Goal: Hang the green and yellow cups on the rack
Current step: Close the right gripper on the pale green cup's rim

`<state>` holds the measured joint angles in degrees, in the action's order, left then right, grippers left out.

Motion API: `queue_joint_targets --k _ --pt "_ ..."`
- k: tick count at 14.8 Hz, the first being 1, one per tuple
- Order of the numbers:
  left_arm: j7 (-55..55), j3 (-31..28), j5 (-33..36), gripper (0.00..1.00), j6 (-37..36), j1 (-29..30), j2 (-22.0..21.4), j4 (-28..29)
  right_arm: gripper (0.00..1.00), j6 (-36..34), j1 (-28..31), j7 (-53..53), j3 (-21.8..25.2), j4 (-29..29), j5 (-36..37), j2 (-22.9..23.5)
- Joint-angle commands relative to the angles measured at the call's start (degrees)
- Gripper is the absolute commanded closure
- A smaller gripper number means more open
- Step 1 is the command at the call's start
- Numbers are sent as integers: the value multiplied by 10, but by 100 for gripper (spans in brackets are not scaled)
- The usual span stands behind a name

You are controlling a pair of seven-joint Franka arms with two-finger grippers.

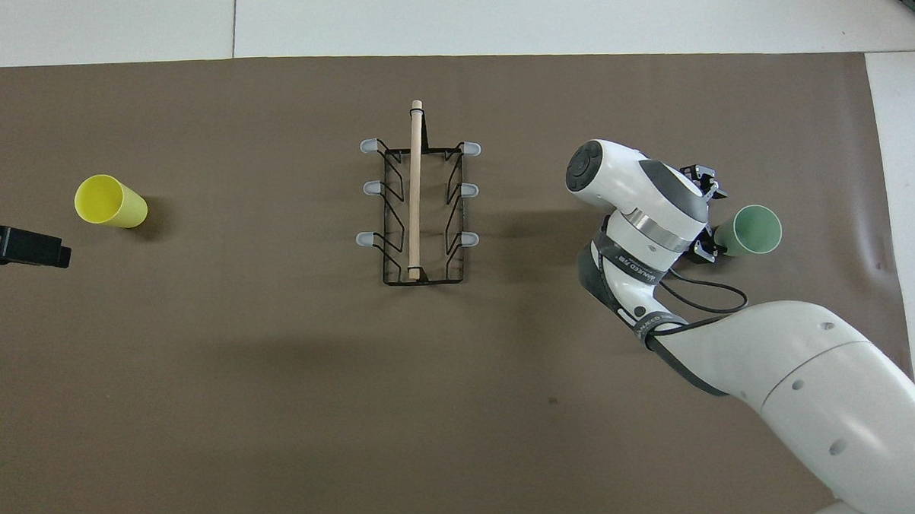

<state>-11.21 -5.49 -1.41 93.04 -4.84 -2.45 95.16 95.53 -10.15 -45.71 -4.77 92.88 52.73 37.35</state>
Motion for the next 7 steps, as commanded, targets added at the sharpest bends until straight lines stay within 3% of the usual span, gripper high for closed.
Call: queue_joint_targets --k 1,7 --pt "6 -6 -1 0 -8 -6 -5 0 0 10 7 -17 -5 39 29 -26" --pt "6 -6 -1 0 -8 -6 -5 0 0 19 6 -10 -4 85 41 -42"
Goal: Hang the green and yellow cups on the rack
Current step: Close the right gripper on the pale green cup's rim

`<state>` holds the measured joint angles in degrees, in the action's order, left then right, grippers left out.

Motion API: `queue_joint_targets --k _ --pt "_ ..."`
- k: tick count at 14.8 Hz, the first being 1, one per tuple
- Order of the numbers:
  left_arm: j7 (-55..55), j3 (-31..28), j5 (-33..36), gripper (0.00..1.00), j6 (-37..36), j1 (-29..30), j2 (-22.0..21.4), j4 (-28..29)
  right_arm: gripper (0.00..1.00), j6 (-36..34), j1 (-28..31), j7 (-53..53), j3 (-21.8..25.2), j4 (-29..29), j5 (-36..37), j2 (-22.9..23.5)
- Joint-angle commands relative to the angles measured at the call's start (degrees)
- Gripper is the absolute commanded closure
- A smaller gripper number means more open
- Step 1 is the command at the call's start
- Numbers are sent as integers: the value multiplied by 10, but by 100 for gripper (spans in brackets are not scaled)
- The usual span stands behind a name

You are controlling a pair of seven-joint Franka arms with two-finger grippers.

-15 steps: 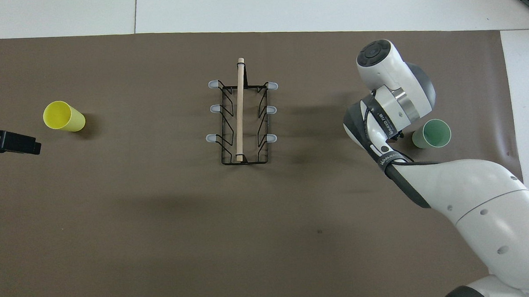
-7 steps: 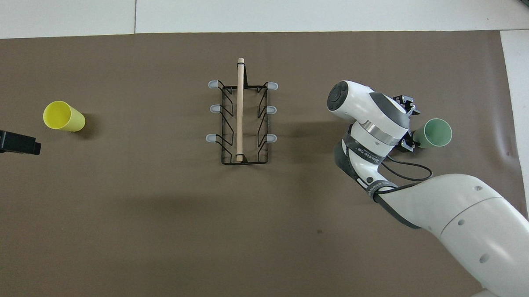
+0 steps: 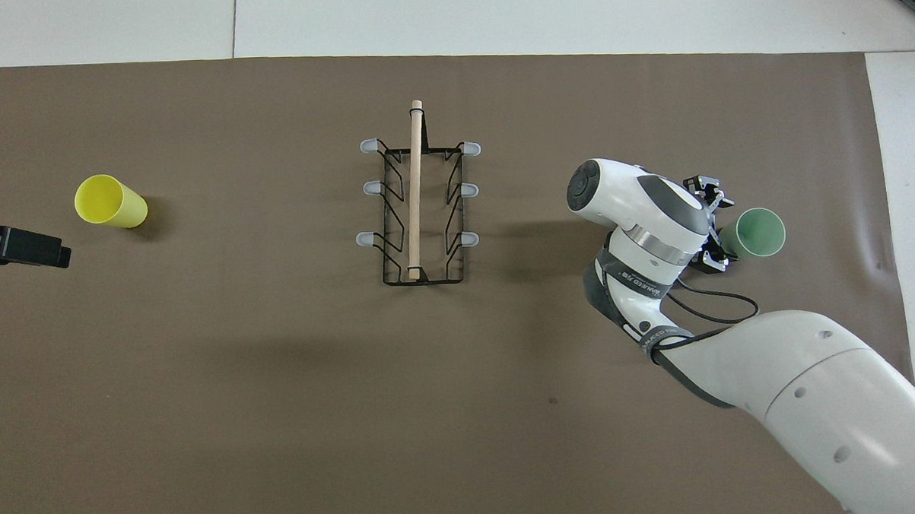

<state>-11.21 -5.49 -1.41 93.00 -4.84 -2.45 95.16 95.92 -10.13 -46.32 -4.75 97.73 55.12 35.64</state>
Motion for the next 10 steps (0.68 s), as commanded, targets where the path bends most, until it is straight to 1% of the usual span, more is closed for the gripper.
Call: queue_joint_targets --k 1,4,6,10 --pt "6 -6 -1 0 -8 -6 -5 0 0 14 4 -4 -4 46 19 -29" --pt "6 -6 -1 0 -8 -6 -5 0 0 12 -2 -1 -4 80 47 -40" --pt "6 -6 -1 0 -8 -6 -5 -1 0 13 -2 13 -4 102 81 -49" --pt "6 -6 -1 0 -8 -6 -5 0 0 11 1 32 -4 110 106 -50"
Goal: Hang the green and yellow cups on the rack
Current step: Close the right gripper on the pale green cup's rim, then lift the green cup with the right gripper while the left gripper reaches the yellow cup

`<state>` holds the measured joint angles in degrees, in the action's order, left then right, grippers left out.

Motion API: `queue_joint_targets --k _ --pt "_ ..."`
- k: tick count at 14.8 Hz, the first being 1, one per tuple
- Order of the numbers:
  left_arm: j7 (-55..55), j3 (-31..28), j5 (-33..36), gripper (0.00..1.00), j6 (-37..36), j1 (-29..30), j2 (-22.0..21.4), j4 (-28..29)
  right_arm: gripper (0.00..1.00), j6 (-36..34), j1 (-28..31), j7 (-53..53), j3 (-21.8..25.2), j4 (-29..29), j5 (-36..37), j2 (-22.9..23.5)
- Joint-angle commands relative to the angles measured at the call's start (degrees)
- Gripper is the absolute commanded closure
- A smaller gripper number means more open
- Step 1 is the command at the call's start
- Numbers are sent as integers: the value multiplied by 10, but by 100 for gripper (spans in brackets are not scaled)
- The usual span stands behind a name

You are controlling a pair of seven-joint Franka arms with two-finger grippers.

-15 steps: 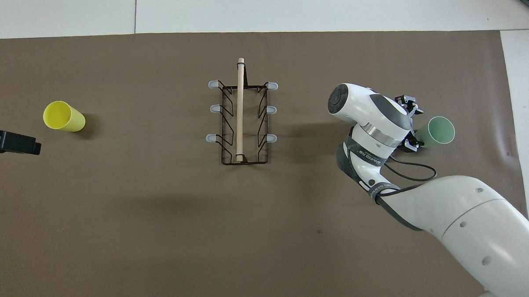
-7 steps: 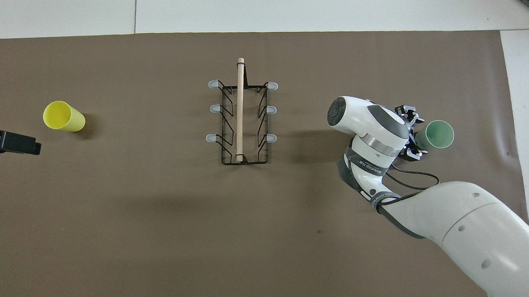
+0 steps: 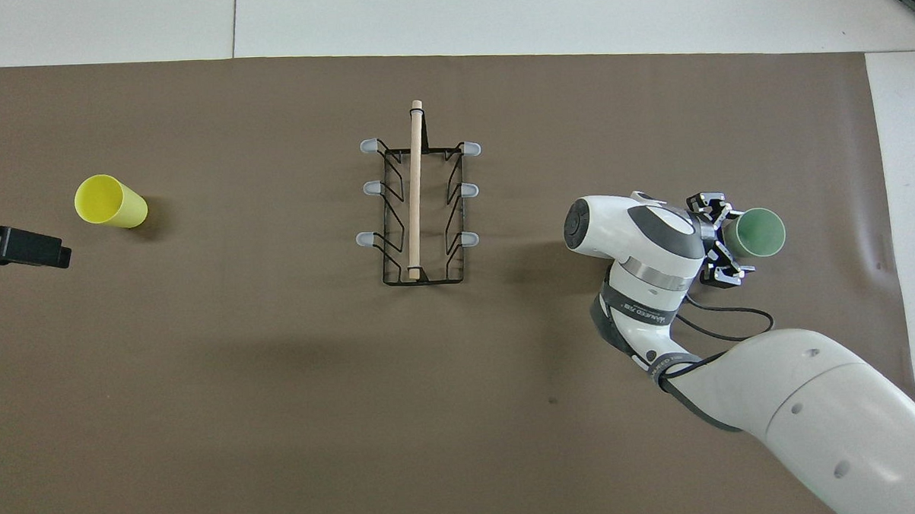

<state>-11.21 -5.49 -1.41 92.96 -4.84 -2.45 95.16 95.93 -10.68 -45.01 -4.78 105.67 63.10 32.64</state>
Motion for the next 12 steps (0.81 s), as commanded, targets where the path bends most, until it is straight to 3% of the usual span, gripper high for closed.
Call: queue_joint_targets --k 1,5,6,7,8,9,12 --pt "6 -6 -1 0 -8 -6 -5 -1 0 15 9 31 -4 40 35 -22" --pt "6 -6 -1 0 -8 -6 -5 -1 0 32 29 52 -4 67 77 -28" --pt "6 -6 -1 0 -8 -6 -5 0 5 35 29 53 -4 71 77 -29" --pt "6 -6 -1 0 -8 -6 -5 0 26 35 29 53 -4 72 77 -29" --pt "6 -6 -1 0 -7 -10 -5 0 85 35 29 52 -4 72 77 -29" --pt "5 -6 -1 0 -8 -10 -5 0 100 32 26 64 -4 71 77 -30" --pt "5 -6 -1 0 -7 -10 -5 0 100 17 22 77 -5 50 63 -28"
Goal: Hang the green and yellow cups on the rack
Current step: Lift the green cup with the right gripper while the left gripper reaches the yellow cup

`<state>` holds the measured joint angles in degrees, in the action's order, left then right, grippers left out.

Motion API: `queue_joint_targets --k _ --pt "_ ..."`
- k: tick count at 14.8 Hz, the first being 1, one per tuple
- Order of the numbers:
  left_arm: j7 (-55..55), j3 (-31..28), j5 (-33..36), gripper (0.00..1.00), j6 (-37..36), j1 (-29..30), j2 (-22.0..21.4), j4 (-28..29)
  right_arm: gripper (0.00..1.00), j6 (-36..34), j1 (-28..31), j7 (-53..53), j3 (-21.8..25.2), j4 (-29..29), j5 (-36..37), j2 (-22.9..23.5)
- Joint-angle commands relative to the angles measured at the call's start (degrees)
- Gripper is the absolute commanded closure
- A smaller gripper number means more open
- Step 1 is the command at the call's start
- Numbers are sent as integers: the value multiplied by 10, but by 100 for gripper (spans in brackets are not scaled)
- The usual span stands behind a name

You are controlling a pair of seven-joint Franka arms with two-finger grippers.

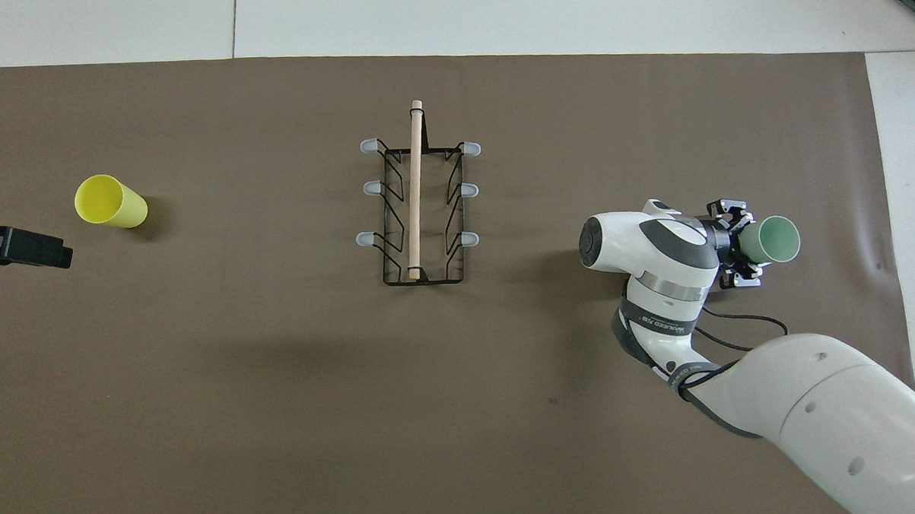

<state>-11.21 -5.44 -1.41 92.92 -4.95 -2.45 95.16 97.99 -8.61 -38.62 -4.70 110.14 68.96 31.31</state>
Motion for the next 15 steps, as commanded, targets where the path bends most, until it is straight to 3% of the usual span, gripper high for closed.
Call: queue_joint_targets --k 1,5,7,11,15 --pt "7 -6 -1 0 -3 -9 -5 -1 100 -10 -5 20 -6 -11 -14 -15" --pt "8 -5 -1 0 -7 -9 -5 0 100 -68 -39 19 -7 -119 -127 -16" --pt "7 -7 -1 0 -9 -8 -7 1 100 -131 -54 17 -7 -190 -185 -13" --pt "4 -11 4 0 7 -8 10 -7 100 -158 -61 55 -7 -243 -327 -40" --pt "4 -52 -7 0 1 -11 109 -101 100 -128 -50 112 -6 -279 -414 -64"
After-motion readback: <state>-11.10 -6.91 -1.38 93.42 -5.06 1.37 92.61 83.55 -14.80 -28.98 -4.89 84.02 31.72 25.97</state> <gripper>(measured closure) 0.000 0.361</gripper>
